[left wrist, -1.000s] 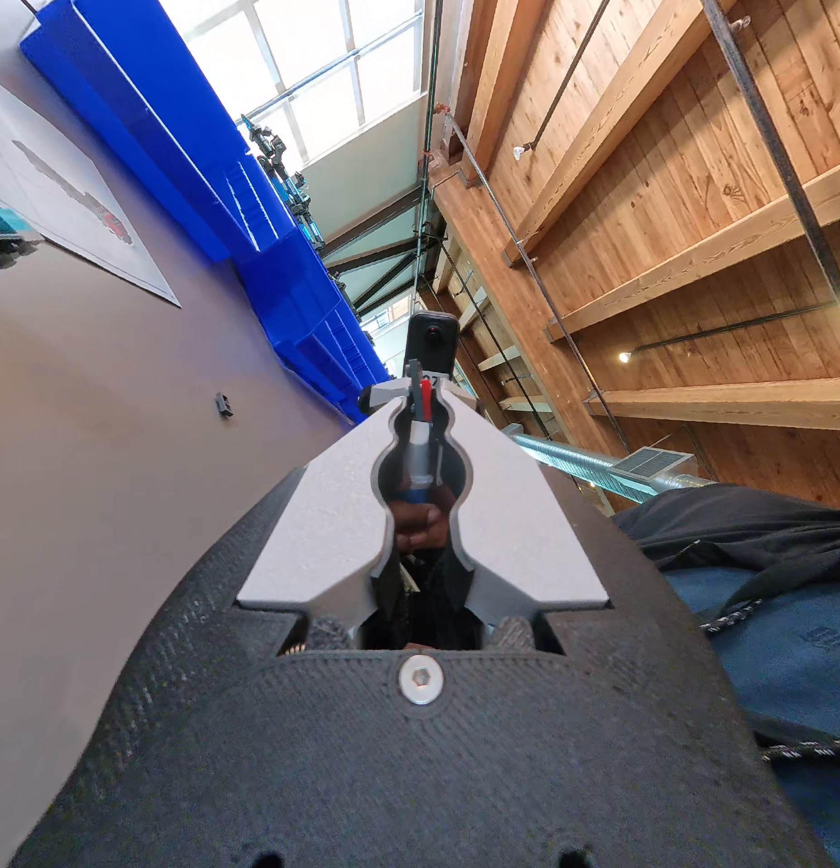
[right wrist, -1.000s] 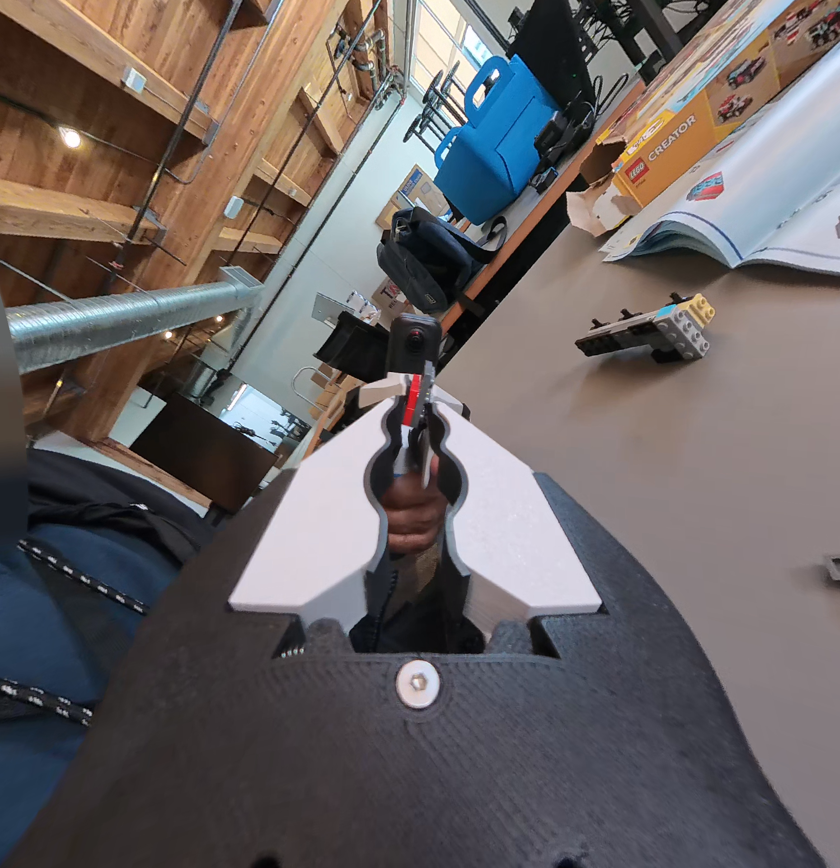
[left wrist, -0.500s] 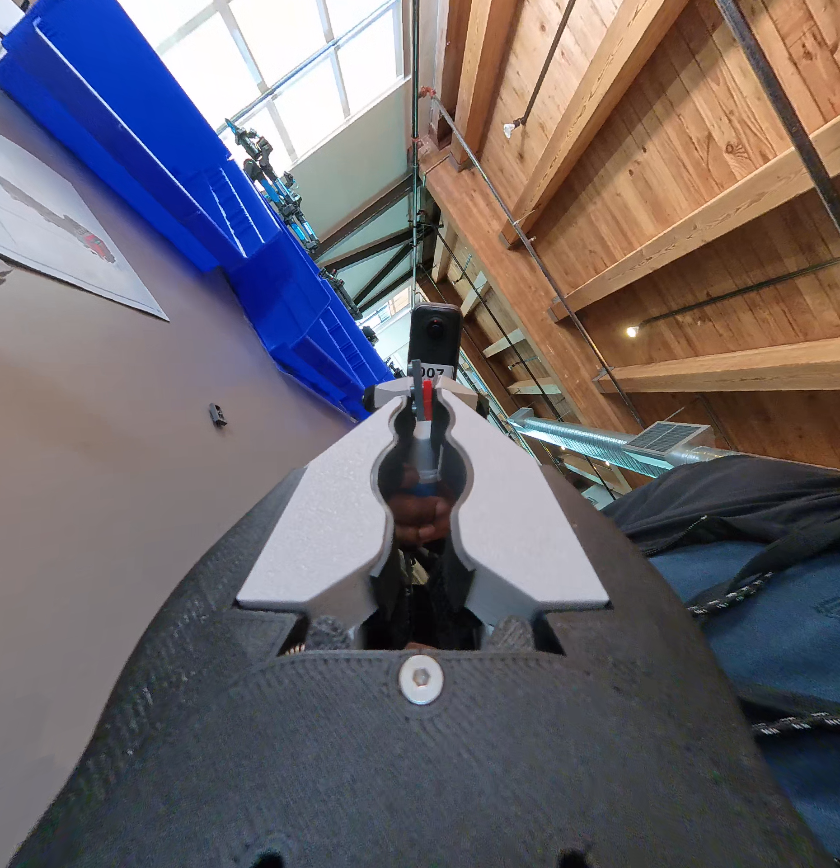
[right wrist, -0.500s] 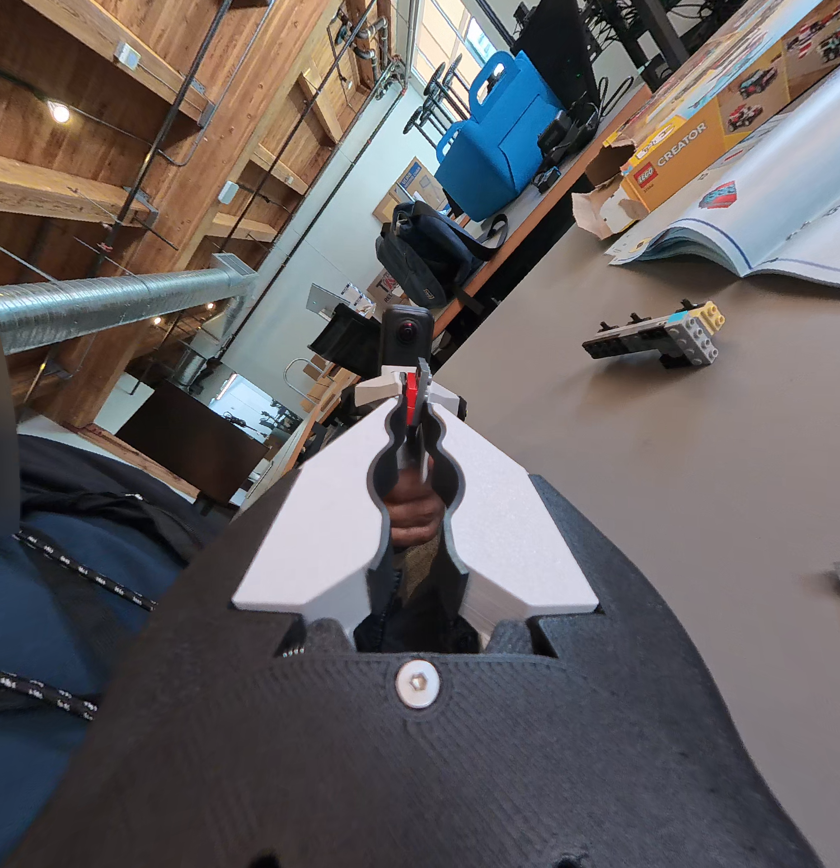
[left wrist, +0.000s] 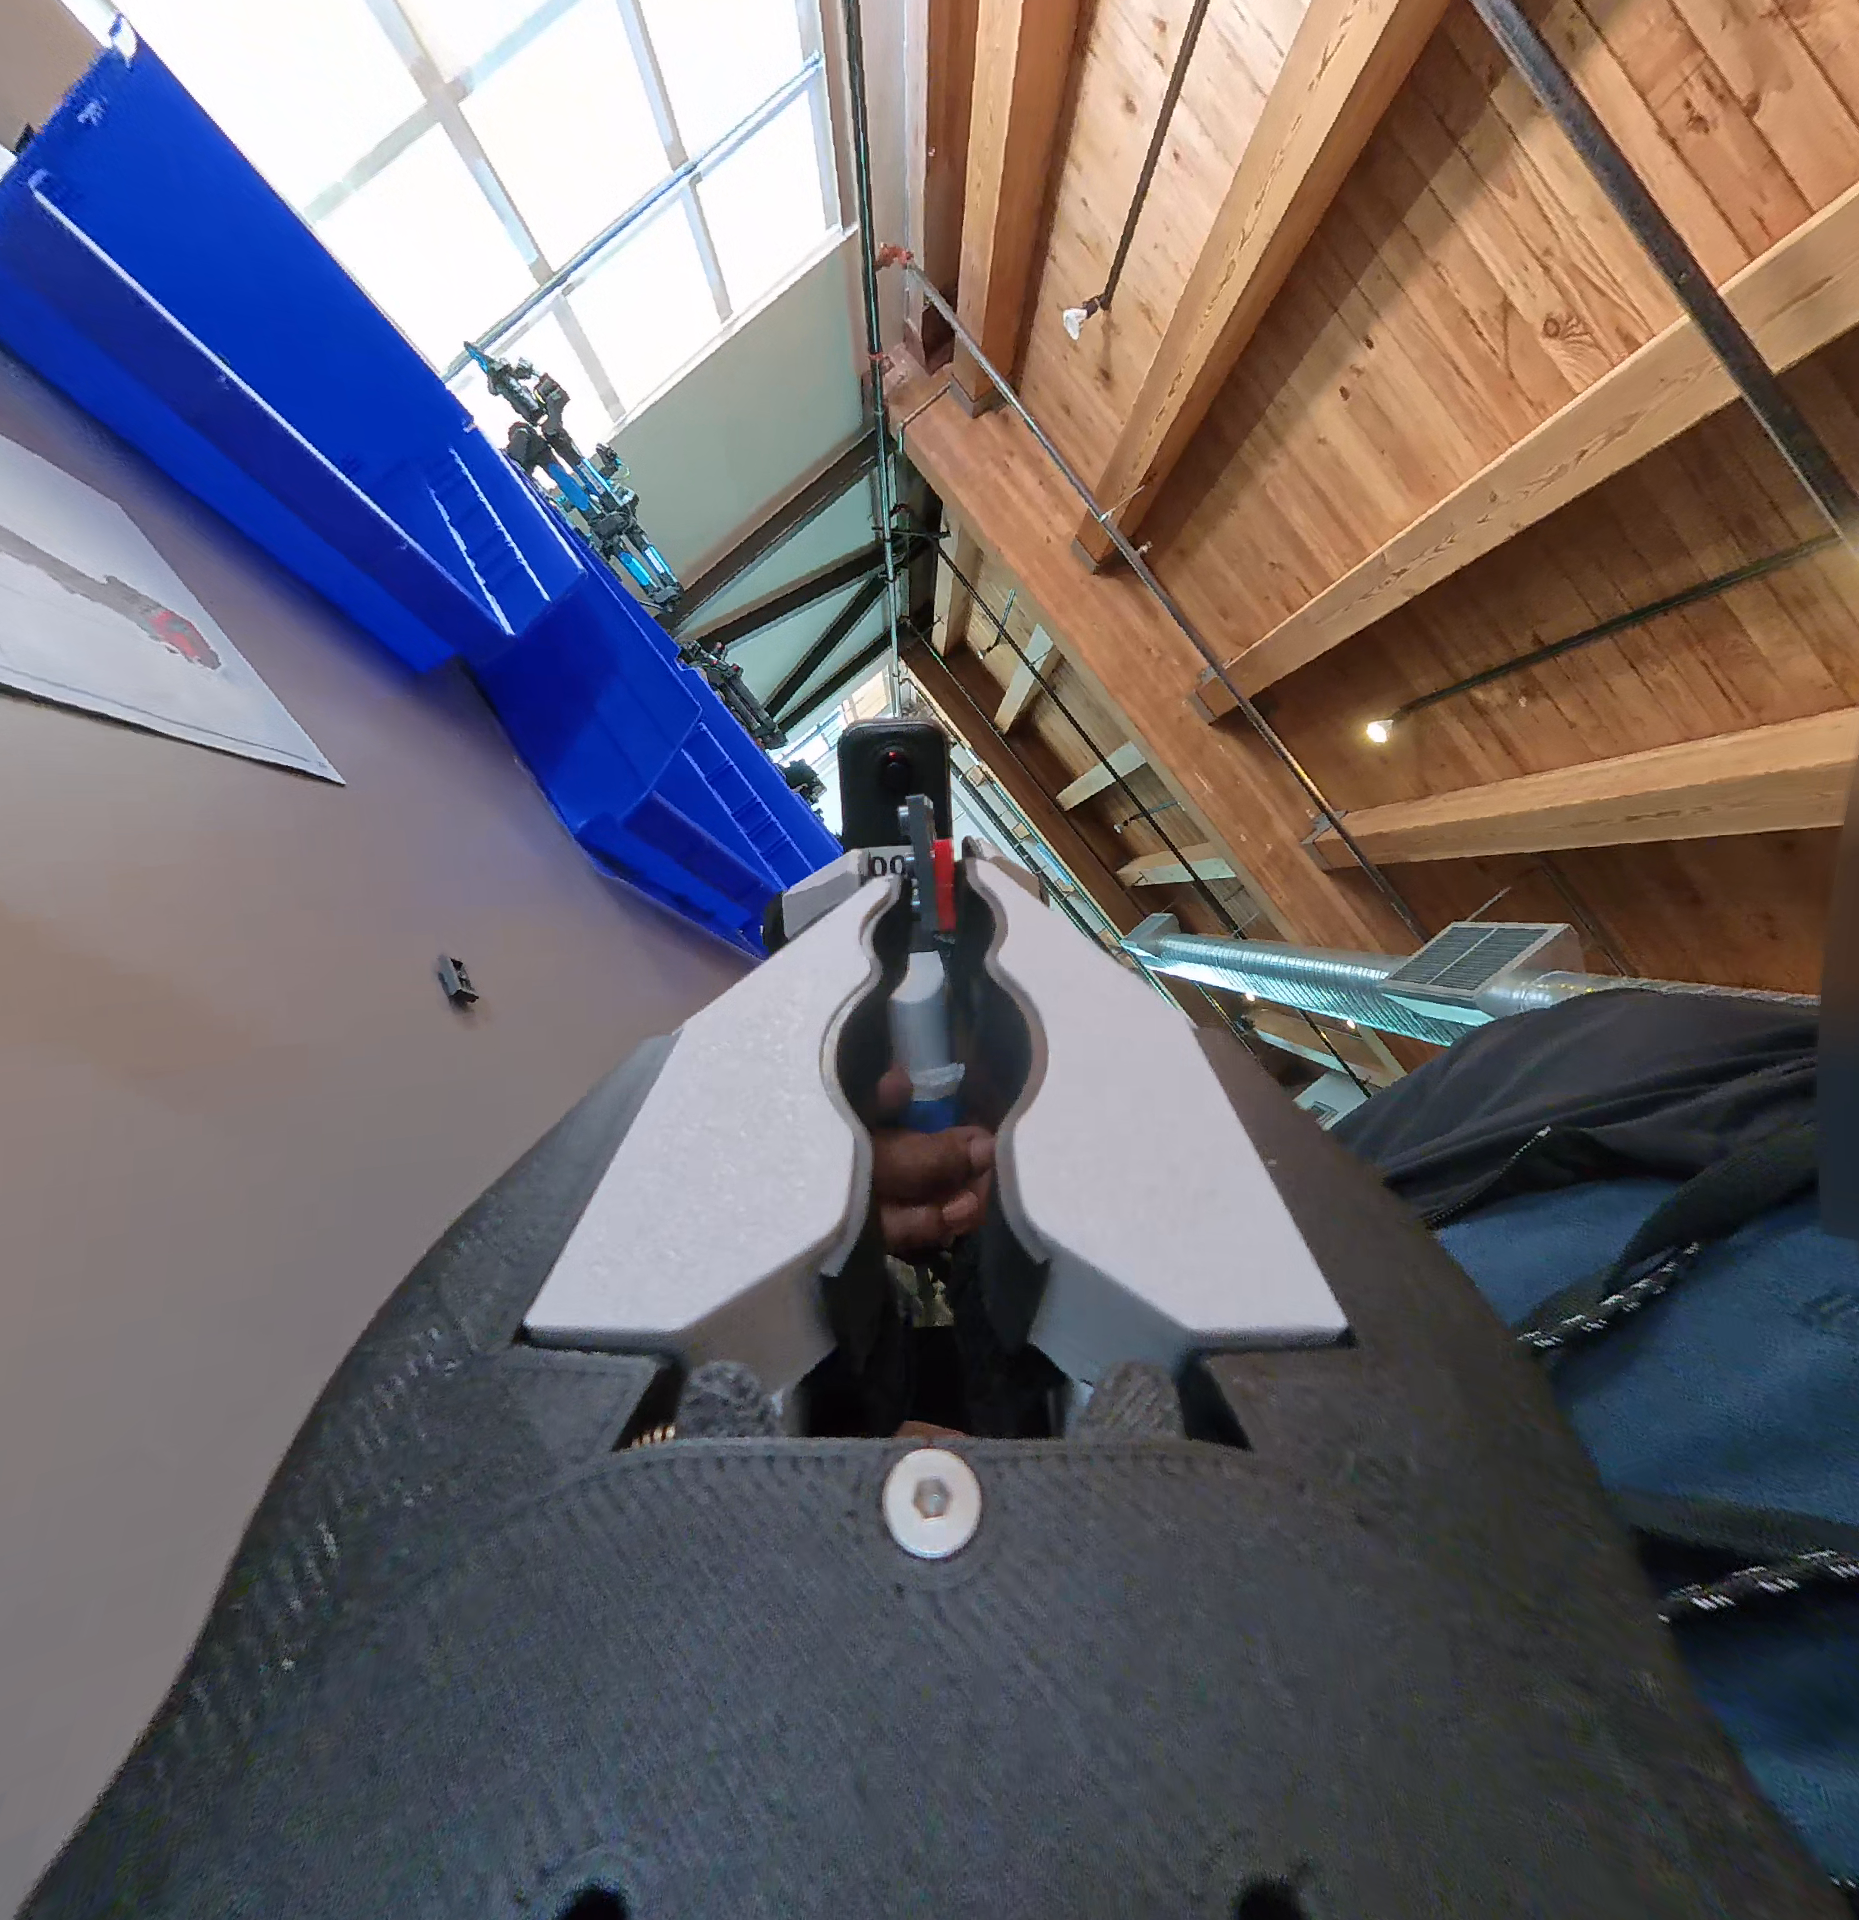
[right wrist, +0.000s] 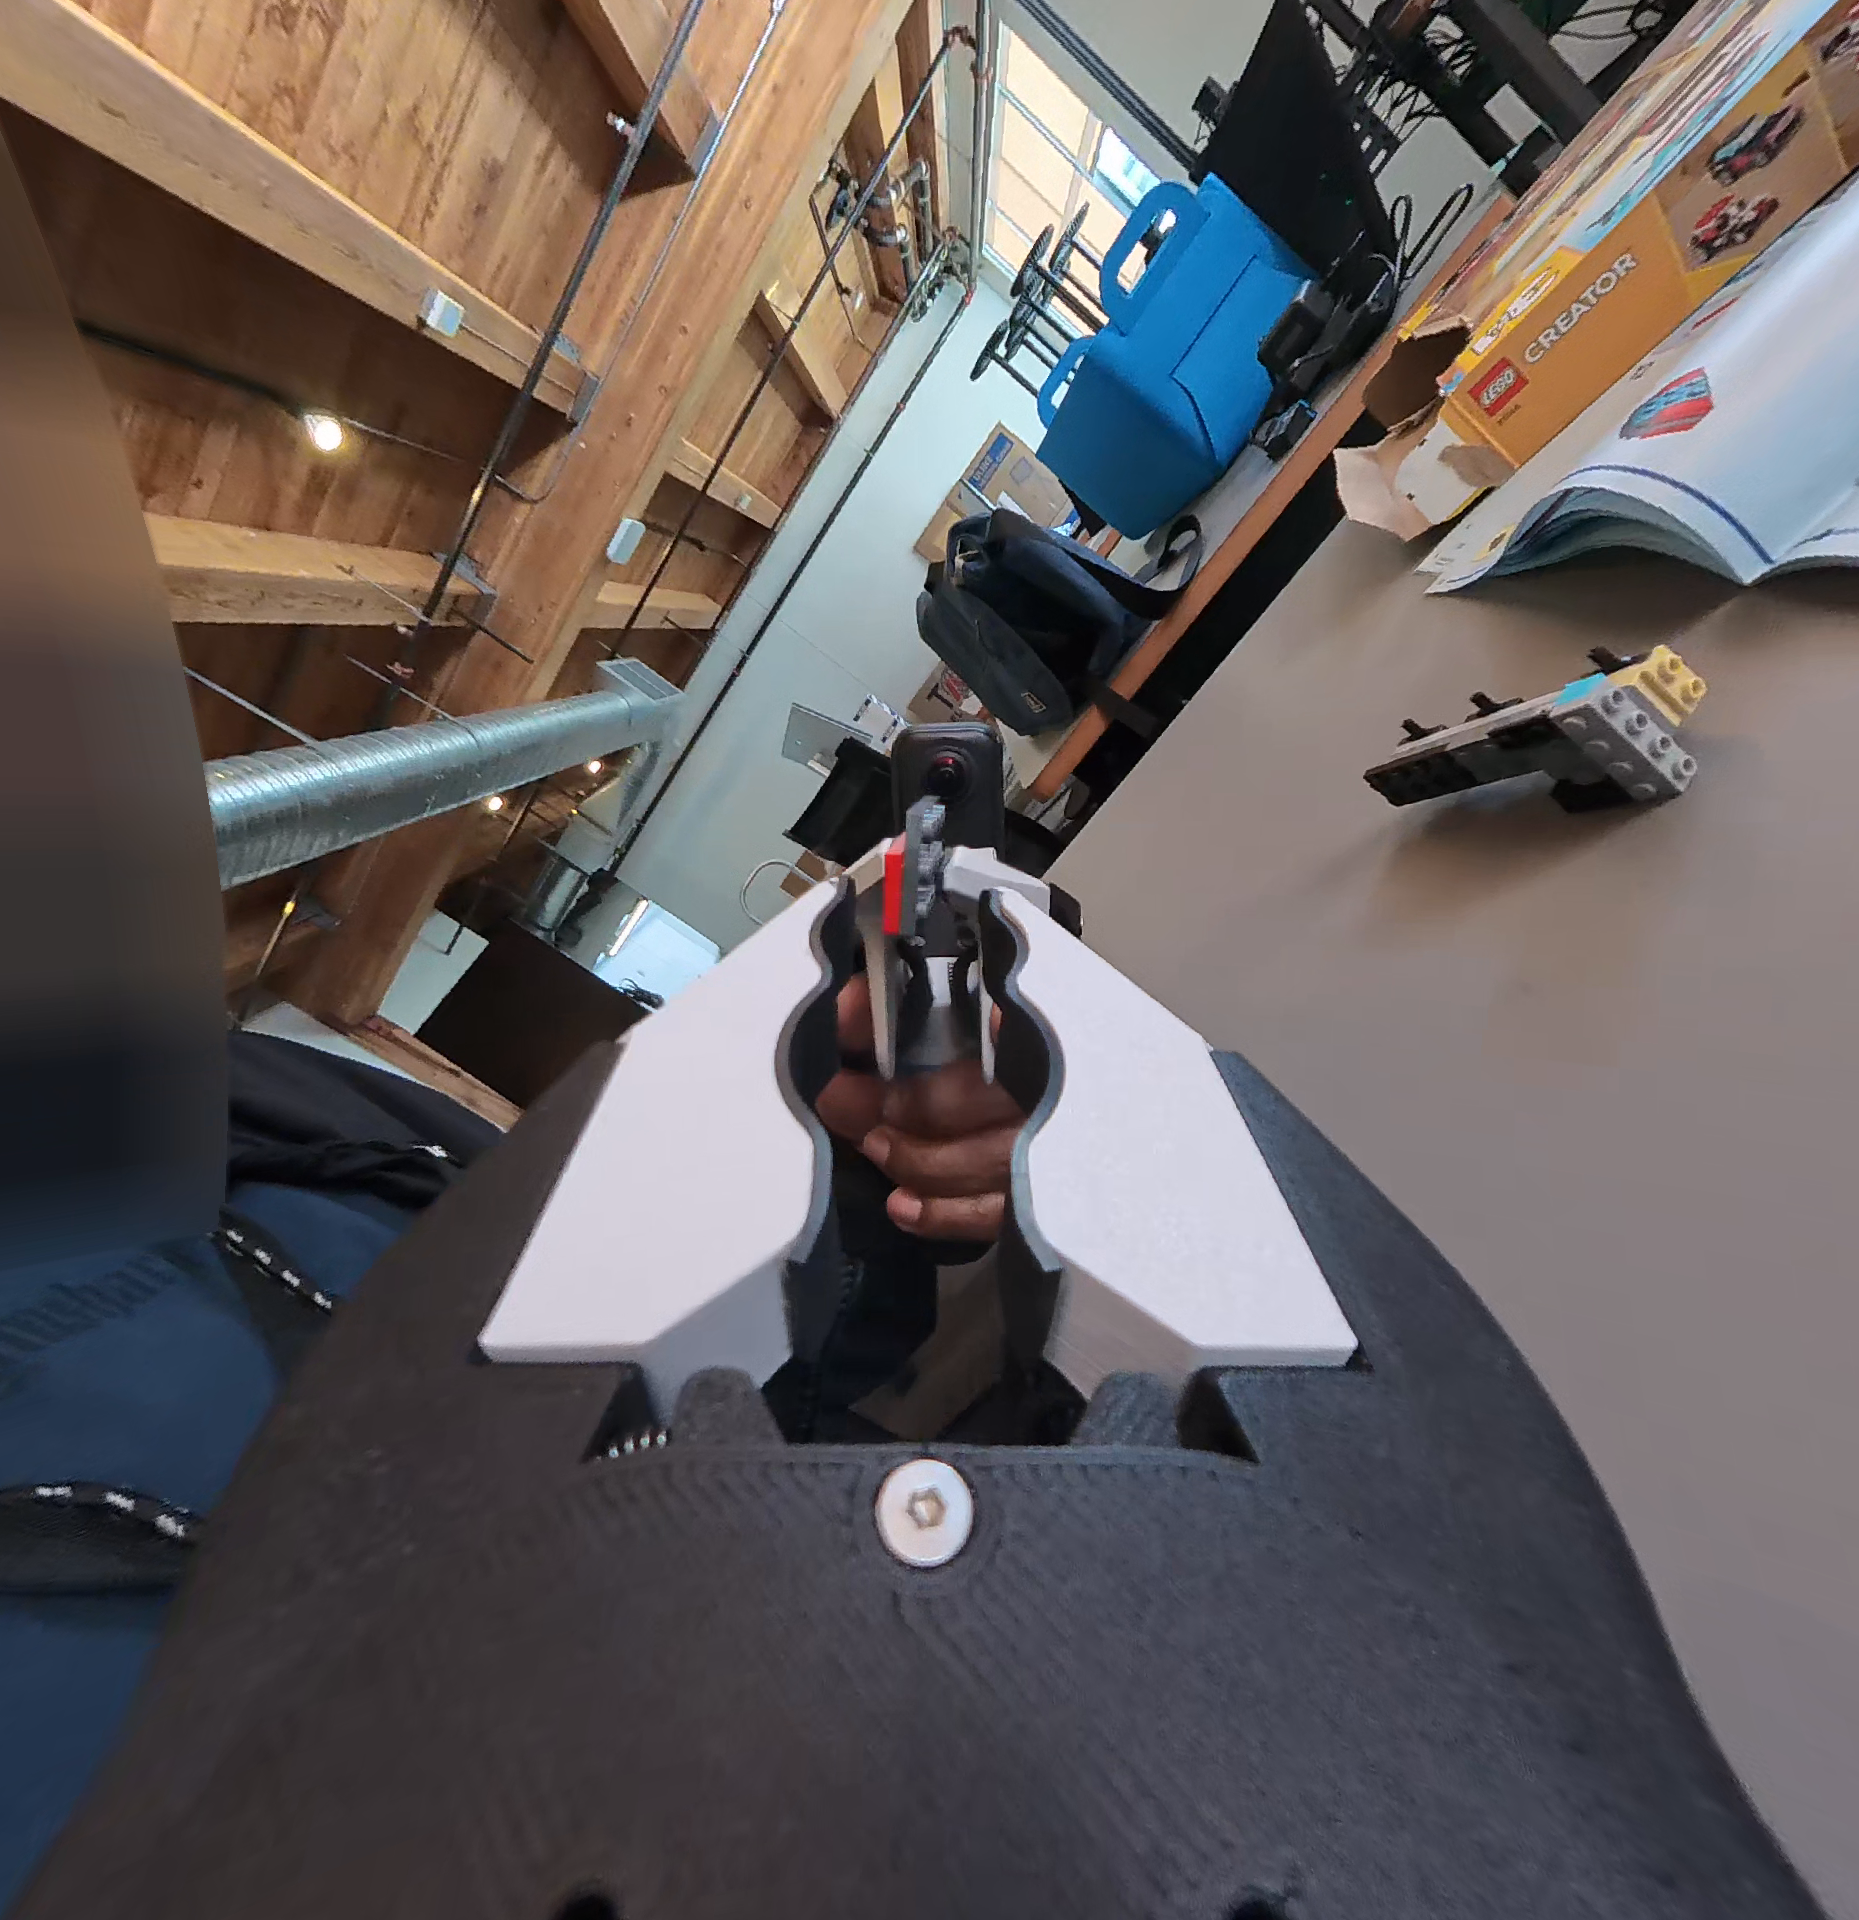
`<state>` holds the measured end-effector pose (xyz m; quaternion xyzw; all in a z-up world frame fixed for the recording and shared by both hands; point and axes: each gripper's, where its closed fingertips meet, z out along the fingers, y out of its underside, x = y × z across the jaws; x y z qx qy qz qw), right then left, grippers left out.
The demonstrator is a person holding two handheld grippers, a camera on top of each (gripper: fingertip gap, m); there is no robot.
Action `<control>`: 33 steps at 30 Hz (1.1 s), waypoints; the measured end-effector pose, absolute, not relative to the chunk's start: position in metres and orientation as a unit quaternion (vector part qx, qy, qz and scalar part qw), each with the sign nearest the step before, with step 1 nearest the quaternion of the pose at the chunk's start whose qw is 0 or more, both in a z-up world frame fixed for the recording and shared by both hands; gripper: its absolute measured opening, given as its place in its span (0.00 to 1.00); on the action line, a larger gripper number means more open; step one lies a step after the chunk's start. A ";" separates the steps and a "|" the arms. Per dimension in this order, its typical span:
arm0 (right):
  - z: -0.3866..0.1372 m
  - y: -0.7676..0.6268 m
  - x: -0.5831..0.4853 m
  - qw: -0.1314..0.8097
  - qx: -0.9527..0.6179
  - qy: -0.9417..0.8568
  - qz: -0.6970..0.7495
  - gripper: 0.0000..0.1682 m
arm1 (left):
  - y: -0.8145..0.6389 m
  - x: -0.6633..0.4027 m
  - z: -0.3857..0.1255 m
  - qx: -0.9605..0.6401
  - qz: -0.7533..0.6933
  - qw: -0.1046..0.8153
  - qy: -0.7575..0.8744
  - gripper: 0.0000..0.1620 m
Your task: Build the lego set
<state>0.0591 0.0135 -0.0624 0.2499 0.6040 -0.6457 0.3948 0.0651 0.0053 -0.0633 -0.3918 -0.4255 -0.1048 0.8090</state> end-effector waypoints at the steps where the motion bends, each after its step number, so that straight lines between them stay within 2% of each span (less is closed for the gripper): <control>1: -0.062 0.013 0.060 0.394 0.246 0.606 -0.646 0.13 | 0.007 0.066 -0.063 -0.394 -0.105 0.809 -0.423 0.05; 4: -0.059 0.011 0.065 0.394 0.233 0.612 -0.645 0.11 | 0.012 0.067 -0.063 -0.407 -0.103 0.806 -0.417 0.05; 7: -0.059 0.011 0.069 0.388 0.217 0.621 -0.646 0.04 | 0.015 0.070 -0.061 -0.416 -0.099 0.807 -0.408 0.05; 15: -0.056 0.013 0.073 0.350 0.191 0.646 -0.651 0.04 | 0.016 0.074 -0.057 -0.418 -0.105 0.813 -0.391 0.05; 27: -0.053 0.012 0.075 0.371 0.190 0.631 -0.654 0.04 | 0.016 0.076 -0.055 -0.419 -0.105 0.817 -0.382 0.05; 29: -0.052 0.012 0.075 0.366 0.183 0.630 -0.660 0.07 | 0.013 0.075 -0.054 -0.413 -0.105 0.818 -0.385 0.05; 31: -0.052 0.012 0.073 0.349 0.178 0.639 -0.662 0.16 | 0.008 0.074 -0.055 -0.407 -0.102 0.819 -0.391 0.05; 33: -0.053 0.014 0.070 0.332 0.168 0.654 -0.658 0.18 | 0.005 0.073 -0.056 -0.411 -0.096 0.816 -0.394 0.05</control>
